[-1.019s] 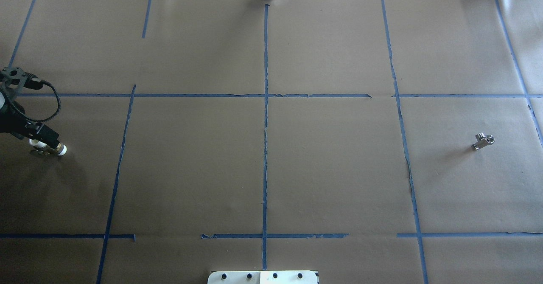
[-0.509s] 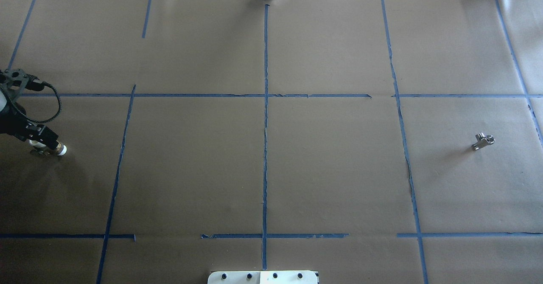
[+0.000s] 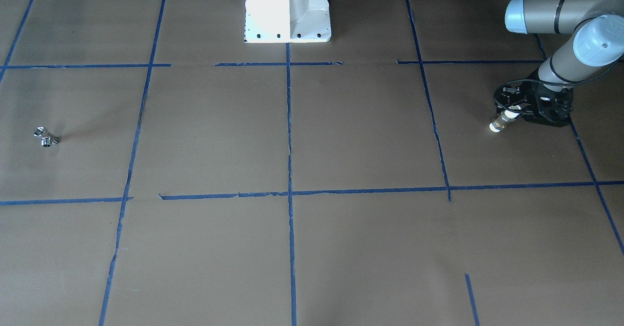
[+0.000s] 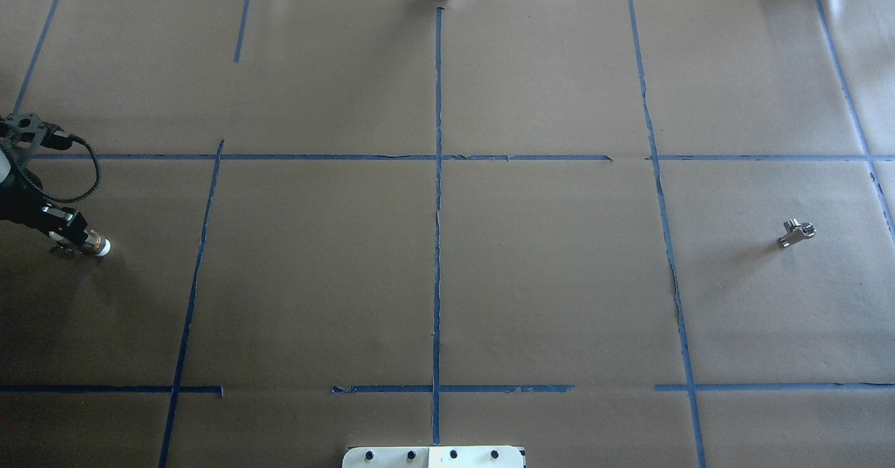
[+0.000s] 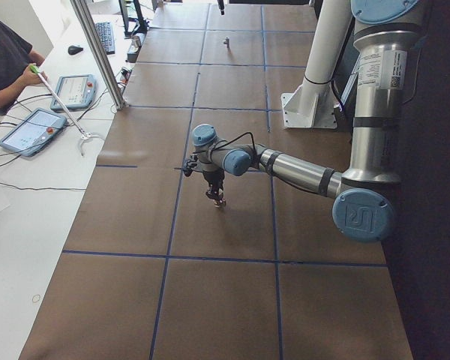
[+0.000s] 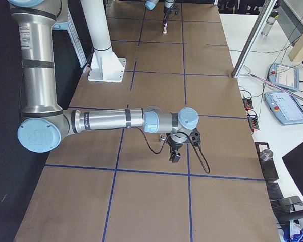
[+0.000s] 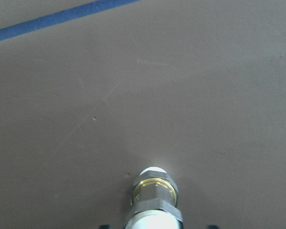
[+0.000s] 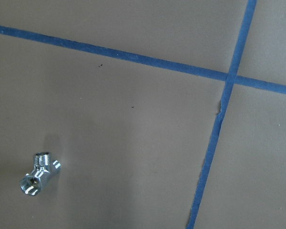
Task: Assemble PPR valve and pipe with both arms
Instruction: 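Close the left gripper on the white-and-brass valve fitting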
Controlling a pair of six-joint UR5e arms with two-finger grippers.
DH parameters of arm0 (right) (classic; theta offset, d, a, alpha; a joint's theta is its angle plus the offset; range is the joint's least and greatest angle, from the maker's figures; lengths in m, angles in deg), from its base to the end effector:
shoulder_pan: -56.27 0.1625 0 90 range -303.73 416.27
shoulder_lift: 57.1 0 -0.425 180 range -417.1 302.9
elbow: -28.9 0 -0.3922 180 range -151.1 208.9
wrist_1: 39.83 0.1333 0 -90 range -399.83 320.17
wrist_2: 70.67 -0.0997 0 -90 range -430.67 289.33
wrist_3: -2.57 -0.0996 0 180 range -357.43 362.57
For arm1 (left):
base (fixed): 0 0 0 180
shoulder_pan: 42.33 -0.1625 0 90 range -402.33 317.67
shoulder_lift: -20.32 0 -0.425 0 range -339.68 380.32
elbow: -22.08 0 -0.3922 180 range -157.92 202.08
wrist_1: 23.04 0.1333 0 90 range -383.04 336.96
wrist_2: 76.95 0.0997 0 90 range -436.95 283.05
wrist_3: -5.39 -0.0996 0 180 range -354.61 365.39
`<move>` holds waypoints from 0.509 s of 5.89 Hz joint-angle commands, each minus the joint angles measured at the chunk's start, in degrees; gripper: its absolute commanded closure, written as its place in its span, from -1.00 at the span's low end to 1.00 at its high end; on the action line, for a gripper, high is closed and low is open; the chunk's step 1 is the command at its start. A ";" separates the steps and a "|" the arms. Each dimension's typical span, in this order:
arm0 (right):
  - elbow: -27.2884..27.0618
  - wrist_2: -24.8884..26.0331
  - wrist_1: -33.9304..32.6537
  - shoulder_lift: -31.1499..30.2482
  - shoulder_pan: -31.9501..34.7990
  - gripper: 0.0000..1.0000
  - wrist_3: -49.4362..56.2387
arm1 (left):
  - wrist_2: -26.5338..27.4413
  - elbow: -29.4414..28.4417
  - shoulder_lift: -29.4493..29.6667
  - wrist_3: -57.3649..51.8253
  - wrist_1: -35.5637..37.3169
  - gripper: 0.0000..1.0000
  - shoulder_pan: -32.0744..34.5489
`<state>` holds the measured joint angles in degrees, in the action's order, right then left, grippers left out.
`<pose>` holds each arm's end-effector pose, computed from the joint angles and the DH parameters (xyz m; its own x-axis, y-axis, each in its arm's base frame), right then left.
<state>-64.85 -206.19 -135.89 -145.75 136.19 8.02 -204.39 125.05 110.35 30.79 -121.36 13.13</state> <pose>-0.0261 -0.5024 0.6240 0.6722 -0.2039 0.7118 0.2399 0.9694 0.0511 0.2258 -0.4564 0.5367 0.7042 0.2420 -0.6675 -0.2503 0.9644 0.0855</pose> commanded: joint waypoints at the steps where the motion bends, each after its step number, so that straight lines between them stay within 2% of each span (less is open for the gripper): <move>1: -0.03 0.00 0.00 0.06 -0.11 -1.00 0.00 | 0.00 0.03 0.06 0.35 0.06 1.00 0.00; 3: 0.06 0.00 0.00 0.06 -0.11 -1.00 0.00 | -0.09 3.61 0.14 2.10 0.32 1.00 0.43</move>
<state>-64.86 -206.19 -135.89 -145.70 136.08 8.02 -204.42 126.76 110.44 31.82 -121.22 13.32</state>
